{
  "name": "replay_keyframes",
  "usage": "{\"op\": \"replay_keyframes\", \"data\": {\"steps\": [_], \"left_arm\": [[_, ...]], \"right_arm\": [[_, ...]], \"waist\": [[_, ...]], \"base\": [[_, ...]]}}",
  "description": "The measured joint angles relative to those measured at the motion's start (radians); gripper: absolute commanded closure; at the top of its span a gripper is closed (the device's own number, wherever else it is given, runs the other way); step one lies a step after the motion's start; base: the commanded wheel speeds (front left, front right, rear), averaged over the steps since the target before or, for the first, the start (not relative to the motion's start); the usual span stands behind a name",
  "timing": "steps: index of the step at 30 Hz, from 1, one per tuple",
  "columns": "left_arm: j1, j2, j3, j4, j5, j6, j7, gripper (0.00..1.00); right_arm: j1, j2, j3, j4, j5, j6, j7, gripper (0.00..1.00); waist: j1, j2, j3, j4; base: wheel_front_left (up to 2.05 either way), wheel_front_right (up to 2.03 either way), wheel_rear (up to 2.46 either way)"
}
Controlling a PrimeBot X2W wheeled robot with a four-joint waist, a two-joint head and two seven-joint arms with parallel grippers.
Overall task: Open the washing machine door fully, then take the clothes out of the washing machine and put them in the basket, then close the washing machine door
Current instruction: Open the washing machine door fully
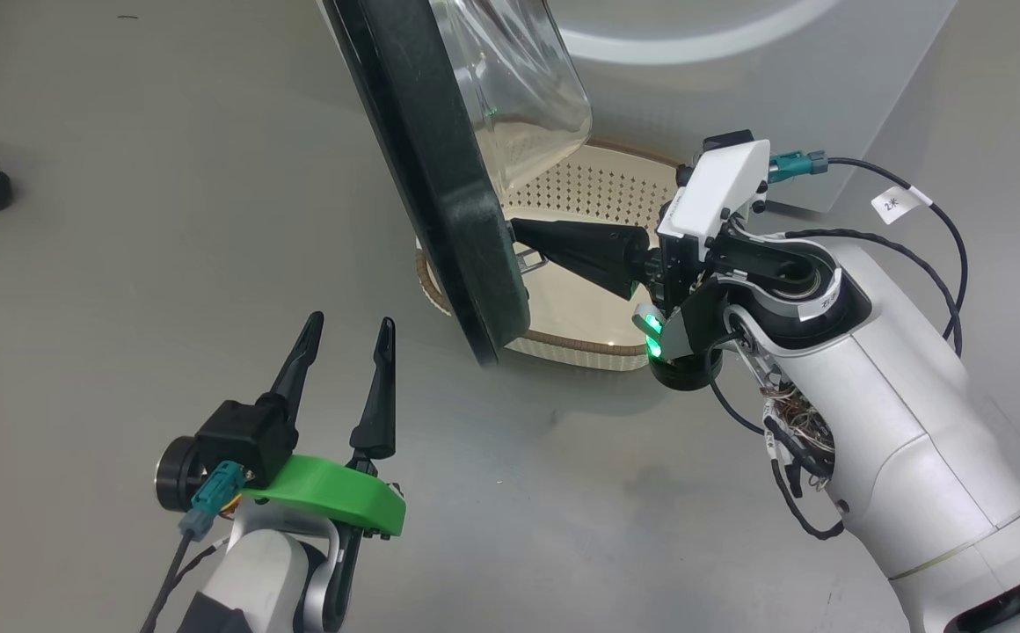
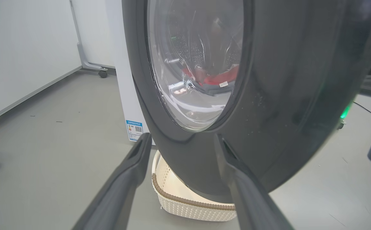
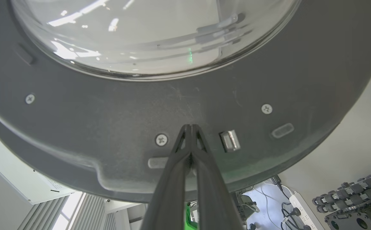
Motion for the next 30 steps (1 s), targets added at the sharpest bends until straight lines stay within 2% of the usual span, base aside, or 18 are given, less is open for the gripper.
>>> {"op": "replay_keyframes", "data": {"steps": [4, 6, 9, 15, 21, 24, 25, 30], "left_arm": [[0.000, 0.000, 0.009, 0.001, 0.001, 0.000, 0.000, 0.00], [0.000, 0.000, 0.016, 0.002, 0.002, 0.000, 0.000, 0.00], [0.000, 0.000, 0.029, 0.006, 0.007, 0.000, 0.000, 0.00], [0.015, 0.000, 0.063, 0.020, 0.022, 0.002, 0.000, 0.00], [0.040, 0.000, 0.095, 0.030, 0.045, 0.003, 0.000, 0.00], [0.054, 0.004, 0.108, 0.030, 0.050, 0.007, 0.000, 0.00], [0.054, 0.004, 0.108, 0.030, 0.050, 0.007, 0.000, 0.00], [0.066, 0.009, 0.131, 0.028, 0.055, 0.007, 0.000, 0.00]], "right_arm": [[0.000, 0.001, -0.003, 0.019, -0.053, 0.001, -0.029, 1.00], [-0.001, 0.000, -0.002, 0.024, -0.091, 0.015, -0.044, 1.00], [-0.001, -0.026, 0.002, 0.024, -0.144, 0.054, -0.081, 1.00], [0.001, -0.116, 0.006, 0.029, -0.293, 0.138, -0.205, 1.00], [0.022, -0.220, 0.062, 0.032, -0.518, 0.217, -0.353, 1.00], [0.049, -0.269, 0.089, 0.035, -0.622, 0.222, -0.431, 1.00], [0.049, -0.269, 0.089, 0.035, -0.622, 0.222, -0.431, 1.00], [0.091, -0.306, 0.137, 0.019, -0.766, 0.229, -0.553, 1.00]], "waist": [[0.0000, 0.0000, -0.012, -0.014], [0.0000, 0.0000, -0.020, -0.022], [0.0000, 0.0000, -0.036, -0.034], [0.0000, 0.0000, -0.076, -0.066], [0.0000, 0.0000, -0.116, -0.107], [0.0000, 0.0000, -0.135, -0.130], [0.0000, 0.0000, -0.135, -0.130], [0.0000, 0.0000, -0.163, -0.168]], "base": [[0.00, 0.00, 0.00], [0.00, 0.00, 0.00], [0.00, 0.00, 0.00], [0.00, 0.00, 0.00], [0.00, 0.00, 0.00], [0.00, 0.00, 0.00], [0.00, 0.00, 0.00], [0.00, 0.00, 0.00]]}}
